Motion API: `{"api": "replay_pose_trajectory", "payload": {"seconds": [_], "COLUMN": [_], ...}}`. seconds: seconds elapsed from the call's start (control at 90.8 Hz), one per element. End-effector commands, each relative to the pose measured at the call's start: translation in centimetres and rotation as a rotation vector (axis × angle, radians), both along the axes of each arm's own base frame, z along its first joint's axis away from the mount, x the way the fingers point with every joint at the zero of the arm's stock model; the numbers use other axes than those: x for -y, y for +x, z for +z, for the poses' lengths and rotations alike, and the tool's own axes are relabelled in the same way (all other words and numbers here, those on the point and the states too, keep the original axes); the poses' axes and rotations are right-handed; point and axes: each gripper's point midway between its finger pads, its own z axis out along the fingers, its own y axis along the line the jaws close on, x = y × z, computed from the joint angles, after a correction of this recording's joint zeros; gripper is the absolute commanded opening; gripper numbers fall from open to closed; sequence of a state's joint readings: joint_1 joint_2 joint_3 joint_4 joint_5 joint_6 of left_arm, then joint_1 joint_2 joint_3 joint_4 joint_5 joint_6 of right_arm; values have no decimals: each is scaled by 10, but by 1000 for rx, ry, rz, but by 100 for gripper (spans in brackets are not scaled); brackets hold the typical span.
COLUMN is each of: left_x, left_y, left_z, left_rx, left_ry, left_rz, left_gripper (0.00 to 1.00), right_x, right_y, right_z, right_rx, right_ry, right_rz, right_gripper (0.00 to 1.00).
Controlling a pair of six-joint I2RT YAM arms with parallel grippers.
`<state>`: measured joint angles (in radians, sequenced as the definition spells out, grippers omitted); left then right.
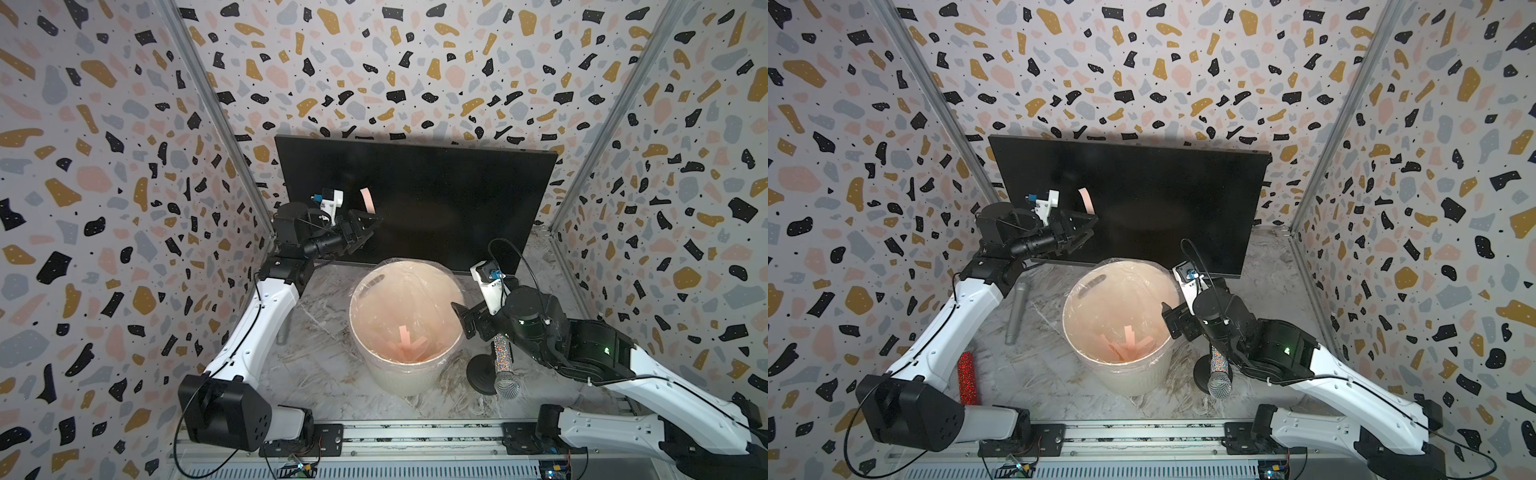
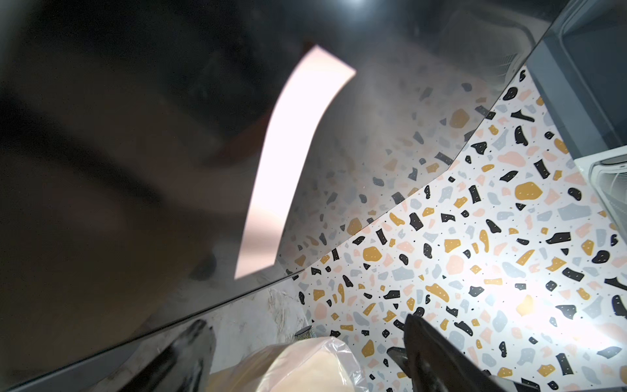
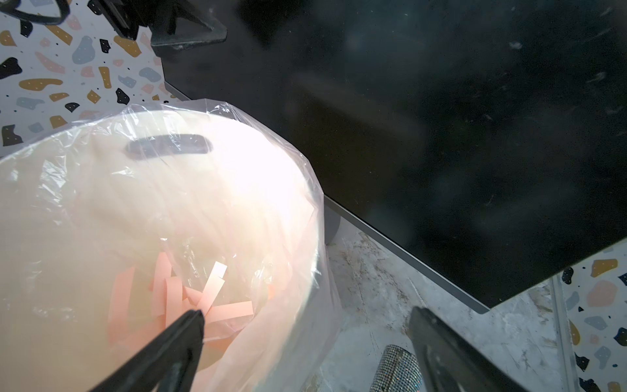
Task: Remove the sticky note from the monitor
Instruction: Tear off the sticky note from the monitor.
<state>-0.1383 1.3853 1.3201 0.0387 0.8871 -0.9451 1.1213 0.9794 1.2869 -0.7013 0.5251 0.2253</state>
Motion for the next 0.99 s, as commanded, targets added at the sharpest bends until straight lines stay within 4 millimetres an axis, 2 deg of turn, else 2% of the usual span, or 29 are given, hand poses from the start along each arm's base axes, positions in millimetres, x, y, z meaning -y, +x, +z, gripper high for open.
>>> {"api": "replay_pose_trajectory", "payload": {"seconds": [0.0,0.352,0.617,0.859,0.98], "left_x": [-1,-2,-3,-3,-4], "left_y": [3,25,27,27,29], "left_z": [23,25,37,39,35], "left_rx": [91,78,91,86,69], "left_ry": [-58,-122,-145,-150,-153], "left_rz": [-19,-15,-15,-10,-2], "left_gripper": [90,88,86,73,61], "right_x": [7,7,8,8,9], "right_y": [1,2,2,2,1], "right_z": [9,9,10,10,11], "right_rx": [25,26,27,24,25], "right_ry": [20,24,26,34,40], "right_rz": [-19,-24,-25,-26,-27], "right_gripper": [100,100,100,100,100]}}
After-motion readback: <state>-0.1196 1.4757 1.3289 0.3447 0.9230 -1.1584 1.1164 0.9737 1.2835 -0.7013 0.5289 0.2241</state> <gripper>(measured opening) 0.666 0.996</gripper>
